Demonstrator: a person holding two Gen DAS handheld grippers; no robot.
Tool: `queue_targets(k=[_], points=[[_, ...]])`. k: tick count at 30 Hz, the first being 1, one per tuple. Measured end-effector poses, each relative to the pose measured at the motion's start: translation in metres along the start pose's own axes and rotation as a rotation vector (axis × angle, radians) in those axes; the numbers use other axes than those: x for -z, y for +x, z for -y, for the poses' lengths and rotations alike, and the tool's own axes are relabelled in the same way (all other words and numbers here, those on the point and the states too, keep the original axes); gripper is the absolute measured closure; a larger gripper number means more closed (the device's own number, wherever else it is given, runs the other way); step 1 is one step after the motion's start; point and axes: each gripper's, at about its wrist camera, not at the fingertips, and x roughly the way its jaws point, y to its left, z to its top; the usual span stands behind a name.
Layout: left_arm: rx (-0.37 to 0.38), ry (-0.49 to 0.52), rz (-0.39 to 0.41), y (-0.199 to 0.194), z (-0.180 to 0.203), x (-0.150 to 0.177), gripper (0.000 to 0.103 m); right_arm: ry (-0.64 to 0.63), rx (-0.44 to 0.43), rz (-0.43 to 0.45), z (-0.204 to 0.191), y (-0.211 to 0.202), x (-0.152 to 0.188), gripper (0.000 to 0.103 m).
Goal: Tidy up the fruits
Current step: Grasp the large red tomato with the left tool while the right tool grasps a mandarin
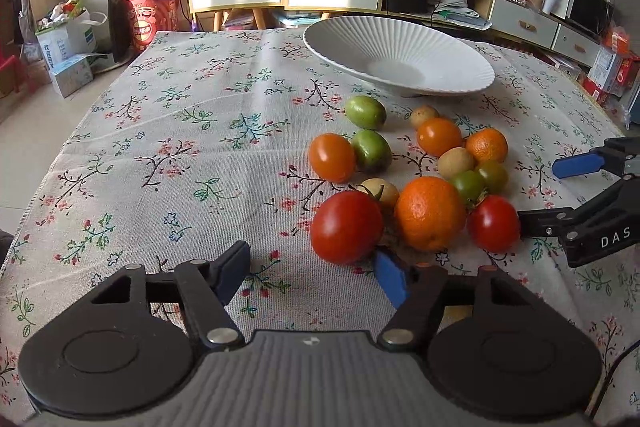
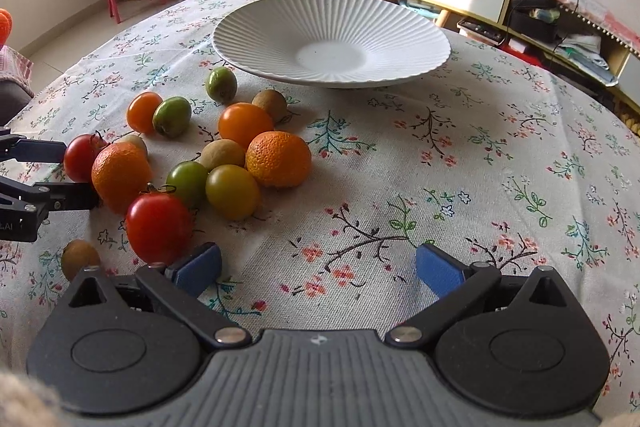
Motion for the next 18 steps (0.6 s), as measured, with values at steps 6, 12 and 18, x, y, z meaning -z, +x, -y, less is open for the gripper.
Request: queue_targets(k=[6,12,18], points=[[0.041,-0.013,0.019,0.002,-0.001,-0.004,0.066,0.039,-0.073,0.008,0.014,-0.002,-0.012,0.016],[0.083,-0.004,0.035,0.007,0.002,-0.006,0.069,0.111,-0.175,0.025,0.018,-0.002,-0.021,0.029],[0.100,-0.023,0.049,0.010,-0.002,-0.008,0.071,0.188,-0.238,0.041,0.023,0.002,-0.029,0.047]])
